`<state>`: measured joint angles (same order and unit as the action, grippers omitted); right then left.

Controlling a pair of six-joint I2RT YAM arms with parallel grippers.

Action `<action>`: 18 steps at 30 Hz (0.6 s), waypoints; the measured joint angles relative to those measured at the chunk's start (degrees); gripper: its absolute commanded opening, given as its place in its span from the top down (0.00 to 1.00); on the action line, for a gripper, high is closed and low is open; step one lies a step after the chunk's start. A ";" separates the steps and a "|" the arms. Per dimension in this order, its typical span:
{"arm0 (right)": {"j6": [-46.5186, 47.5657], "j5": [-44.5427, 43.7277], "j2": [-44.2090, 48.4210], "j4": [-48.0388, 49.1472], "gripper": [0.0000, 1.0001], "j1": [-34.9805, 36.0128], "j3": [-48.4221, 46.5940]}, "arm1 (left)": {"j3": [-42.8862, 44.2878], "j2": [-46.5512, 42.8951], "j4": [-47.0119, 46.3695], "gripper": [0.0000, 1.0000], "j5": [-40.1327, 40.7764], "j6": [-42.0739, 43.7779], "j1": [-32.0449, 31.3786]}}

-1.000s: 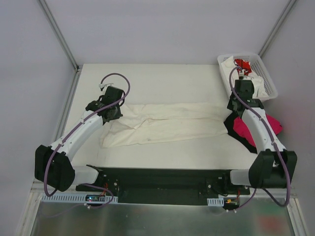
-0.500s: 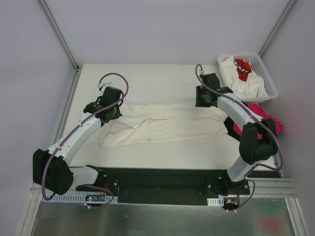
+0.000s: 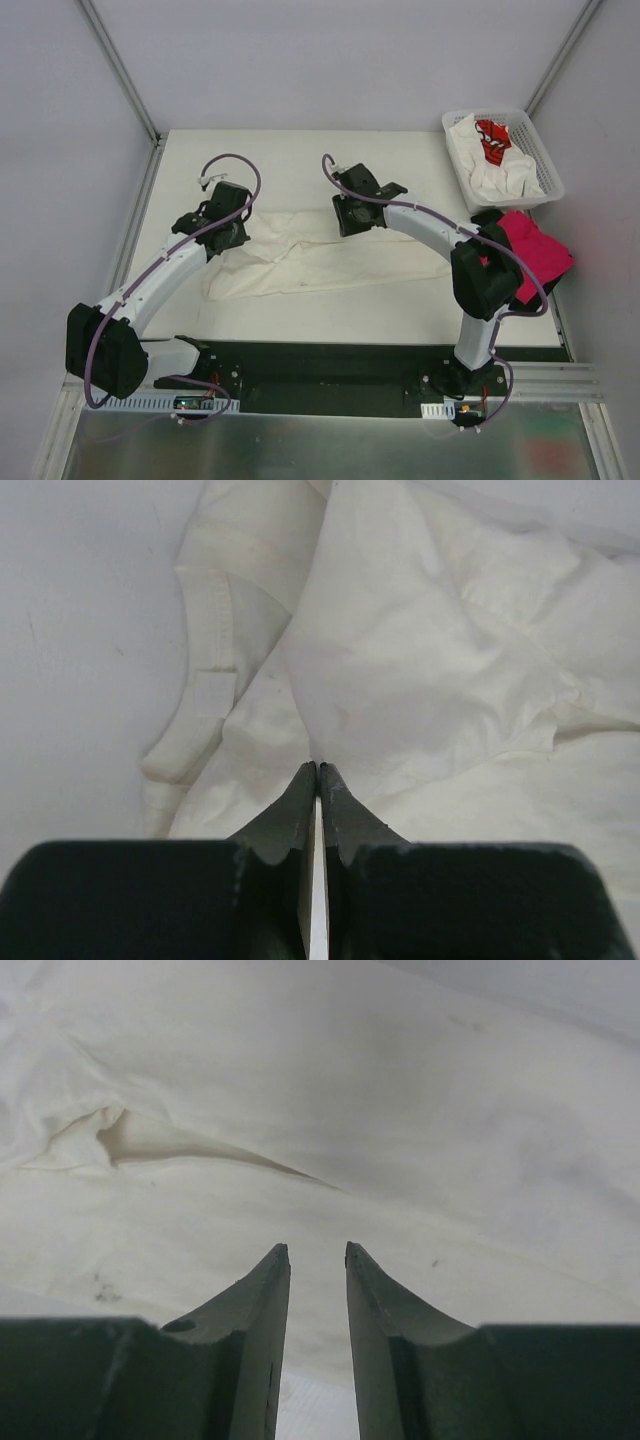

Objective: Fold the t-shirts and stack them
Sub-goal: Fold the other side of the tshirt into a rectangle

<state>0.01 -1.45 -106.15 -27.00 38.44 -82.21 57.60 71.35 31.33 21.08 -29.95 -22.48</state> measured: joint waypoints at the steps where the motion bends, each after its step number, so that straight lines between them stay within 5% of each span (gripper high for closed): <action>1: 0.24 -0.81 0.00 -0.04 0.69 -0.28 0.00 | -1.07 -0.24 -0.35 1.00 -0.07 -0.63 -0.13; 4: 0.92 -2.75 0.15 -0.37 0.69 -1.46 0.00 | -4.48 -0.76 -0.50 0.60 -0.09 -2.32 -0.52; 11: 2.16 -3.98 3.78 -0.55 0.69 -6.27 0.00 | -7.37 -0.98 -0.04 0.09 0.26 -6.86 -0.79; 18: 2.58 -4.17 8.87 -0.04 0.70 -10.03 1.68 | -0.90 0.04 -0.81 0.01 5.95 -7.32 -0.79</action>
<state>2.59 -5.63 -97.27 -27.05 28.40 -80.53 56.71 71.40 30.52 27.03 -37.28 -23.27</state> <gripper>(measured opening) 0.305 0.990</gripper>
